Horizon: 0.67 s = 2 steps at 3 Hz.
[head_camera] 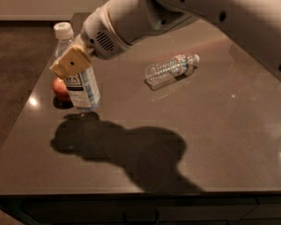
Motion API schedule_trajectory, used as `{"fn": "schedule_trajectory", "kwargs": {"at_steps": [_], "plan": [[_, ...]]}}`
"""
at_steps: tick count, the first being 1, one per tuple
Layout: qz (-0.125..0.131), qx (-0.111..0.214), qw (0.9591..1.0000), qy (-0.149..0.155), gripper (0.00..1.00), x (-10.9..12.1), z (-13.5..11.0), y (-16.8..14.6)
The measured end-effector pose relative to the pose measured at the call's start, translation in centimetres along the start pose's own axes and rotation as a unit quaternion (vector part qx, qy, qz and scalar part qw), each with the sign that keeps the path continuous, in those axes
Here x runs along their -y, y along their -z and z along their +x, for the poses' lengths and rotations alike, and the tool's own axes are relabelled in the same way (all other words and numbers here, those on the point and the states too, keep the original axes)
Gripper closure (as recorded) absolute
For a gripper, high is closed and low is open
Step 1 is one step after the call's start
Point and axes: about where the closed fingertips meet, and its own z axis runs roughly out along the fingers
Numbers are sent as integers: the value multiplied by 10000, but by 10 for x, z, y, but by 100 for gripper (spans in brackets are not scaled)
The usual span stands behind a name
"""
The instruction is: Move blue plastic bottle near apple
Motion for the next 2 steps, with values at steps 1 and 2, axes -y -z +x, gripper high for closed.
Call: {"fn": "schedule_trajectory", "kwargs": {"at_steps": [1,2], "plan": [[-92,77,9999,23,100,7,-2,-15],[-200,129,9997,53,100,10,4,-31]]}}
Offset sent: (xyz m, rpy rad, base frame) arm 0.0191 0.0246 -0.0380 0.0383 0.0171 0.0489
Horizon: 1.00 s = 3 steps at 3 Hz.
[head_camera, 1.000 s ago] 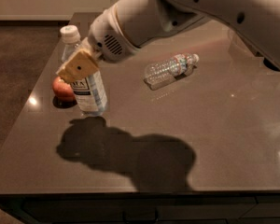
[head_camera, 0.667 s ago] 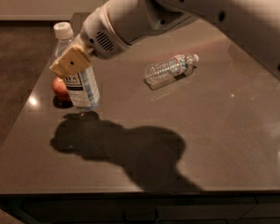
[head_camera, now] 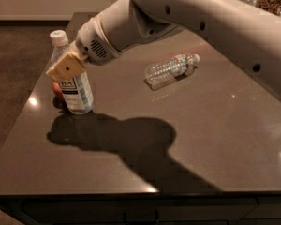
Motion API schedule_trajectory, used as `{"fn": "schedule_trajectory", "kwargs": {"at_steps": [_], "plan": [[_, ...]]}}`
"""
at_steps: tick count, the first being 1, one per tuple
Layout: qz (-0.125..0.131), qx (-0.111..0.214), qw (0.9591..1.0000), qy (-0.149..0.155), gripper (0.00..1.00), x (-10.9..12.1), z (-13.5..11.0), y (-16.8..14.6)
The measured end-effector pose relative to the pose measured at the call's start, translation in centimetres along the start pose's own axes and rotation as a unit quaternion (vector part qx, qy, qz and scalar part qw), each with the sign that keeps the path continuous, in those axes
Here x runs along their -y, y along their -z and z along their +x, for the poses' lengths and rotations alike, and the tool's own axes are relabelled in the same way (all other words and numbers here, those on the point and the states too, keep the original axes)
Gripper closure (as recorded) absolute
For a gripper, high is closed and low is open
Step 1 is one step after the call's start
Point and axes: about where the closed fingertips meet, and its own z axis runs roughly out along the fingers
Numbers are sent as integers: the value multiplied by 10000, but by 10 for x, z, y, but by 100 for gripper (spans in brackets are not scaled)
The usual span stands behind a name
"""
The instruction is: Move blue plastic bottle near apple
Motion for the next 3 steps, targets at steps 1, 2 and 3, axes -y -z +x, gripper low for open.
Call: {"fn": "schedule_trajectory", "kwargs": {"at_steps": [1,2,3], "plan": [[-65,143,9998,145,84,-2,5,-9],[-148,174,9993,298,60,-3,9,-15],[-162,172,9992,325,38,-5,7,-17]]}}
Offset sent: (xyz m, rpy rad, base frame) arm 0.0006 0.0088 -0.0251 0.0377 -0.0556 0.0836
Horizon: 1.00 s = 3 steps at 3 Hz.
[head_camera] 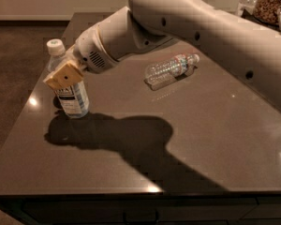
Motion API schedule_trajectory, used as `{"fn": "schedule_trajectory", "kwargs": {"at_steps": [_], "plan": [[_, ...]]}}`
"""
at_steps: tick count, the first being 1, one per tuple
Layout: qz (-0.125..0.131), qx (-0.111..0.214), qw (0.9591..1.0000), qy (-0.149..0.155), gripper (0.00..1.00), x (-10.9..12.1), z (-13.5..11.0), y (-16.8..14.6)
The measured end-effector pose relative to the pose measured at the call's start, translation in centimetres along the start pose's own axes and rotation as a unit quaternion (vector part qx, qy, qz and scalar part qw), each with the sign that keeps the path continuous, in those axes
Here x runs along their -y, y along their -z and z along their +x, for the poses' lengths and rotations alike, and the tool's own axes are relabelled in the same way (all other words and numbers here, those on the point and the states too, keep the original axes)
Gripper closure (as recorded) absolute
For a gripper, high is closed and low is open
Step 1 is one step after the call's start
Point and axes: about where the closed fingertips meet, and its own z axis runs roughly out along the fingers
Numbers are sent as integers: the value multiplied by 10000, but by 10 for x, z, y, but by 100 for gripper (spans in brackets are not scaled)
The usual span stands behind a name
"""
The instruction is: Move blue plastic bottle near apple
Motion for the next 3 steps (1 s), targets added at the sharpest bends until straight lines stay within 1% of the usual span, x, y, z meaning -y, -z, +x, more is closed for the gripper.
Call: {"fn": "schedule_trajectory", "kwargs": {"at_steps": [1,2,3], "plan": [[-13,-3,10000,18,13,-2,-2,-1],[-26,-6,10000,36,0,-4,-3,-2],[-27,-6,10000,37,0,-4,-3,-2]]}}
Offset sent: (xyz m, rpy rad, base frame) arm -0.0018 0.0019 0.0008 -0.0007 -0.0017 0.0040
